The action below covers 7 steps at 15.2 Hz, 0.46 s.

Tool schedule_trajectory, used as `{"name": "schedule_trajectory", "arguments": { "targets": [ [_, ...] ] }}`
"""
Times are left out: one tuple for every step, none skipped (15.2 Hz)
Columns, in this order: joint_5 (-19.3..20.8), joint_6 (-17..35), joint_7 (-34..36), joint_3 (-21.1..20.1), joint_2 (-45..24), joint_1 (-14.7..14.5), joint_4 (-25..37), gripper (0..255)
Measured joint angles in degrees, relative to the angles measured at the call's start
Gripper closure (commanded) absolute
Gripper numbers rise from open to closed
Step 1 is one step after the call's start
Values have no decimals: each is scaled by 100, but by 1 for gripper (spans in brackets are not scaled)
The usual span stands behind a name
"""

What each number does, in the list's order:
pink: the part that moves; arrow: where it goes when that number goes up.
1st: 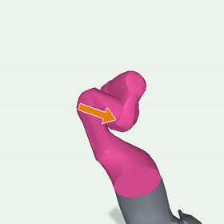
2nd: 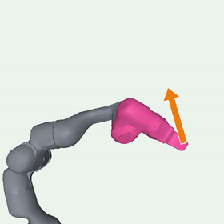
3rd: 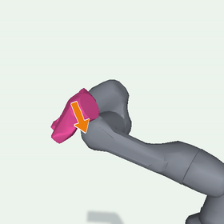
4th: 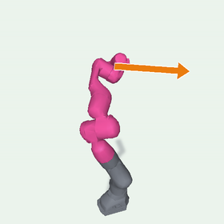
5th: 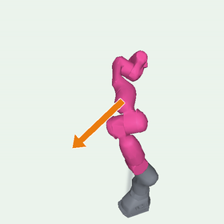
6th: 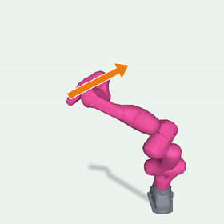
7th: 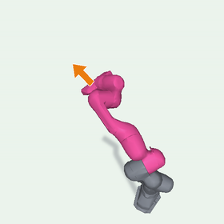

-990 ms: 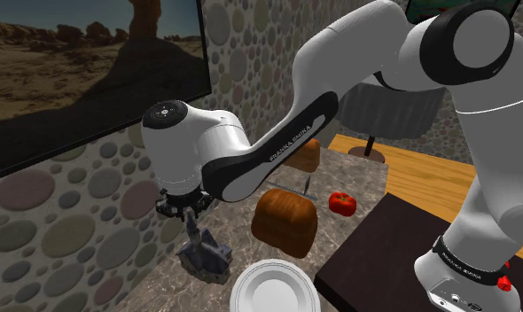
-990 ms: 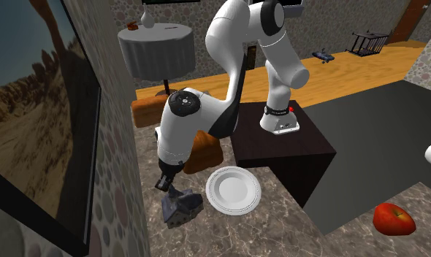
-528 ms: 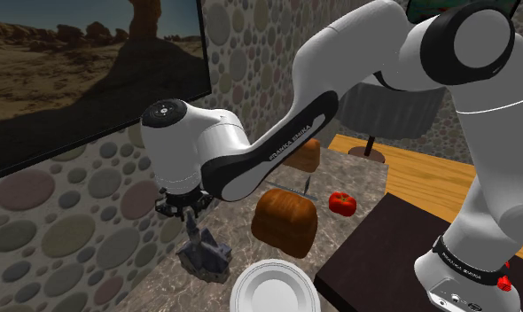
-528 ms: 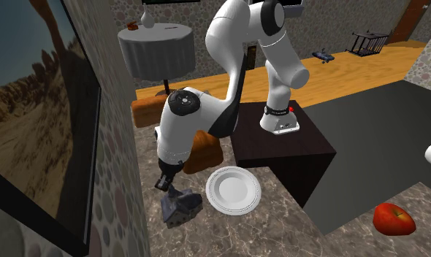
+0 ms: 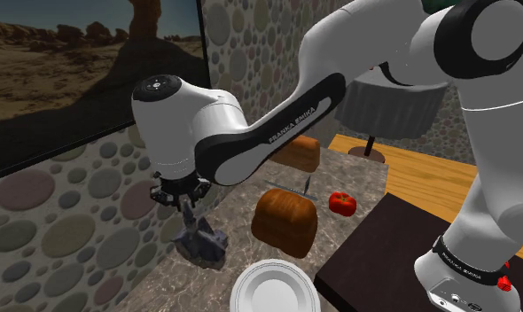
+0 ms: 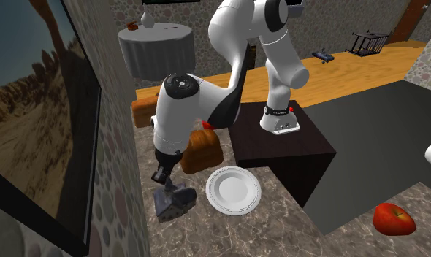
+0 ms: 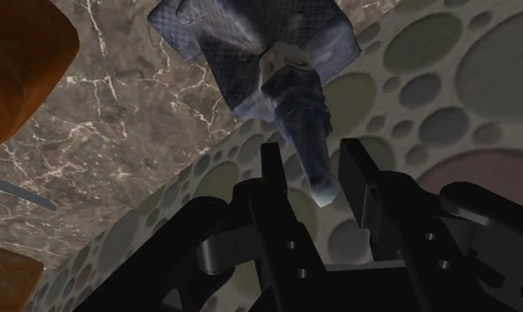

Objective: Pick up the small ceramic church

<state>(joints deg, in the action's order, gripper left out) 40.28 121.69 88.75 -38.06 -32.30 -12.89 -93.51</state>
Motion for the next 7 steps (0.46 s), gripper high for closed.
{"name": "schedule_trajectory", "arguments": {
  "targets": [
    [-40, -32, -25, -27, 61, 26, -18, 255],
    [-70, -73, -57, -44, 90, 37, 5, 255],
    [-107, -122, -90, -66, 129, 50, 25, 255],
    [-128, -188, -107, -78, 133, 30, 90, 255],
    [-167, -247, -144, -102, 173, 41, 121, 255],
    [-202, -285, -181, -121, 214, 63, 131, 255],
    [-221, -314, -199, -131, 235, 70, 147, 255]
  ]
}}
